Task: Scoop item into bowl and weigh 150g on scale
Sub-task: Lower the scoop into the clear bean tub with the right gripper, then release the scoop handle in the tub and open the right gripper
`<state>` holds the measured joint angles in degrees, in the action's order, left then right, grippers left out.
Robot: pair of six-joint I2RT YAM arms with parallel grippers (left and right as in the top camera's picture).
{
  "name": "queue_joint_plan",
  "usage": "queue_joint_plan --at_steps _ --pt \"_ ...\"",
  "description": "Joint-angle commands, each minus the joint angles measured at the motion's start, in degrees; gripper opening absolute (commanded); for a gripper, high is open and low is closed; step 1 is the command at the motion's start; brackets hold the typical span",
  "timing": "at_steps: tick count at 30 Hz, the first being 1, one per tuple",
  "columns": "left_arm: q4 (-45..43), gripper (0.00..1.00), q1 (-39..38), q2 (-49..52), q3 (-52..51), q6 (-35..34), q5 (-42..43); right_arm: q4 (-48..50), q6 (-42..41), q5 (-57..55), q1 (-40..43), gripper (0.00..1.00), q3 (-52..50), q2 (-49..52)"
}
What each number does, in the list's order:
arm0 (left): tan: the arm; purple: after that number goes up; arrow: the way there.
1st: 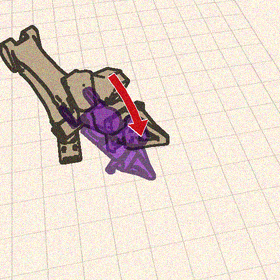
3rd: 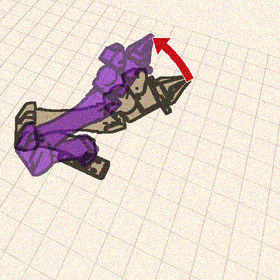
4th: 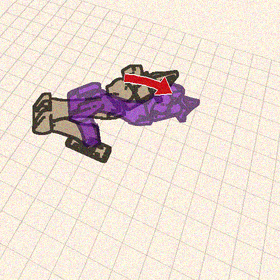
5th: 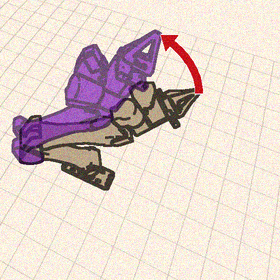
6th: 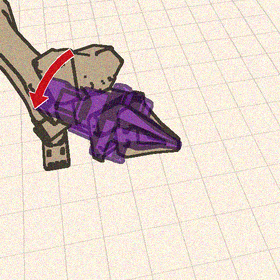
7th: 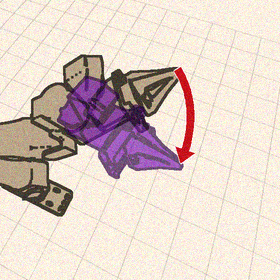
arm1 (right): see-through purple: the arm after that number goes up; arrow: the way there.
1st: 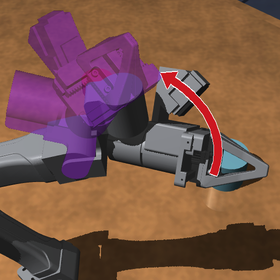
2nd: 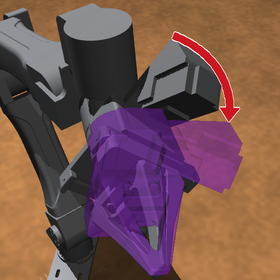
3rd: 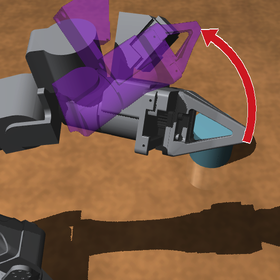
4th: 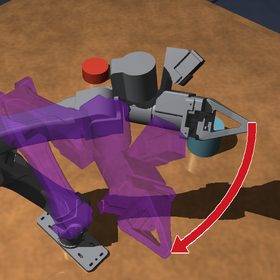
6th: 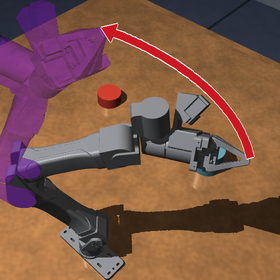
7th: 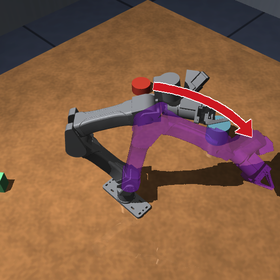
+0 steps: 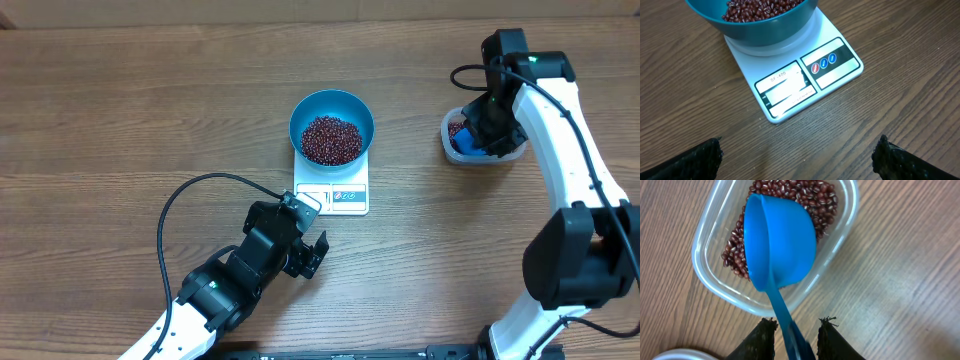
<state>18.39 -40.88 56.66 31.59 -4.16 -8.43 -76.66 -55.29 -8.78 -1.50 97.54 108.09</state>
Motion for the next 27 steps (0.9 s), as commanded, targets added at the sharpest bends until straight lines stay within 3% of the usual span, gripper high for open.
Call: queue_joint_plan --at_steps 1,17,27 --pt "-0.2 0.99 -0.37 0.24 -0.11 -0.57 -0.57 -1.09 0.28 -0.17 0.28 0.3 -0.02 -3.06" --pt "-0.2 1.0 -0.37 0.24 -0.11 -0.57 -0.57 -12.52 3.02 0.0 -0.04 0.3 -0.02 -3.26" --pt "-0.22 1.0 -0.37 0.24 -0.11 -0.57 -0.57 -12.24 3.3 0.61 -0.04 0.3 -0.02 -3.26"
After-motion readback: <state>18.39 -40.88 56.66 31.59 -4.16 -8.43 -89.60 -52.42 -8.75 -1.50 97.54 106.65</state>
